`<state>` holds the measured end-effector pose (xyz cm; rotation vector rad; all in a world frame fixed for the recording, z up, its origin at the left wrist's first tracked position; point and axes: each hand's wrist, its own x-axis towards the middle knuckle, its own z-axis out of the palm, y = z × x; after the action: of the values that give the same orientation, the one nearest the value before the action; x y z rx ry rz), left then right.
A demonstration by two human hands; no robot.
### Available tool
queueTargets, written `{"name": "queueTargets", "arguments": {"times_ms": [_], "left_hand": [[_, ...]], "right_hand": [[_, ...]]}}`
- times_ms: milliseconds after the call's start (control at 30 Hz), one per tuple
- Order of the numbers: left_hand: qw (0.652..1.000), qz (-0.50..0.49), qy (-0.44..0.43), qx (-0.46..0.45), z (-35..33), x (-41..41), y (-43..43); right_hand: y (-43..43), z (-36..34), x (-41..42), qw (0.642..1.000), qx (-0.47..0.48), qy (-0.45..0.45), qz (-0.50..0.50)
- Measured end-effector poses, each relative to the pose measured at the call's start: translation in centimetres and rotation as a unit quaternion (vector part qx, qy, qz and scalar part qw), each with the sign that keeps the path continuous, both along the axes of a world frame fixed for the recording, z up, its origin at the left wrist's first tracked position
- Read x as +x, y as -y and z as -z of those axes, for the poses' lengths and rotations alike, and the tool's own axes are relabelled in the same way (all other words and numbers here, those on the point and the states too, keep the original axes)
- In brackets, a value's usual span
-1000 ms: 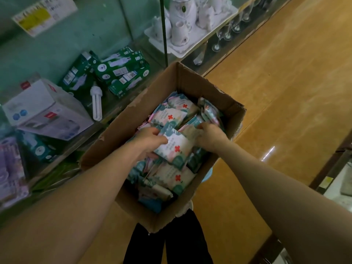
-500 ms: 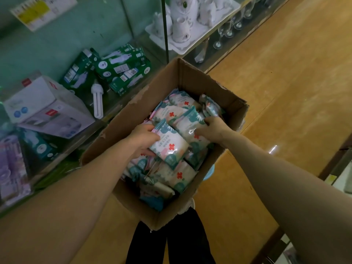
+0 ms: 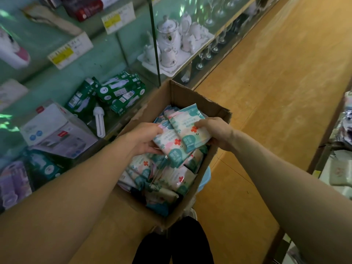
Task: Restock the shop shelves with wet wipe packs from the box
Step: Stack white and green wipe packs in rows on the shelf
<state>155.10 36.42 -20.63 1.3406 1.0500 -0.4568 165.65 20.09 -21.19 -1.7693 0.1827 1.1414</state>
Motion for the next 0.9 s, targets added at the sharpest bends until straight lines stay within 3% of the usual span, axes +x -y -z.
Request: {"name": "queueTargets", "arguments": {"times_ms": [200, 367, 500, 700, 900], "left_hand": [[0.998, -0.007, 0.031, -0.057, -3.2, -0.1, 0.2], [0.977, -0.136, 0.099, -0.134, -5.4, -0.1, 0.7], [0.979, -0.061, 0.111, -0.161, -7.2, 0.3, 2.5], [0.989, 0.007, 0.134, -0.059, -9.8, 1.1, 3.9], [0.981, 0.095, 0.147, -0.085, -13.8, 0.3, 5.1]], "right_hand": [[-0.5, -3.4, -2.3, 0.998, 0.050, -0.025, -0.002], [-0.1, -5.7, -3.3, 0.997, 0.074, 0.015, 0.032], [-0.1, -7.3, -4.5, 0.995, 0.090, 0.049, -0.018], [0.3, -10.1, -6.1, 0.989, 0.089, 0.112, -0.028], [2.2, -12.9, -7.3, 0.980, 0.089, 0.133, 0.116]]}}
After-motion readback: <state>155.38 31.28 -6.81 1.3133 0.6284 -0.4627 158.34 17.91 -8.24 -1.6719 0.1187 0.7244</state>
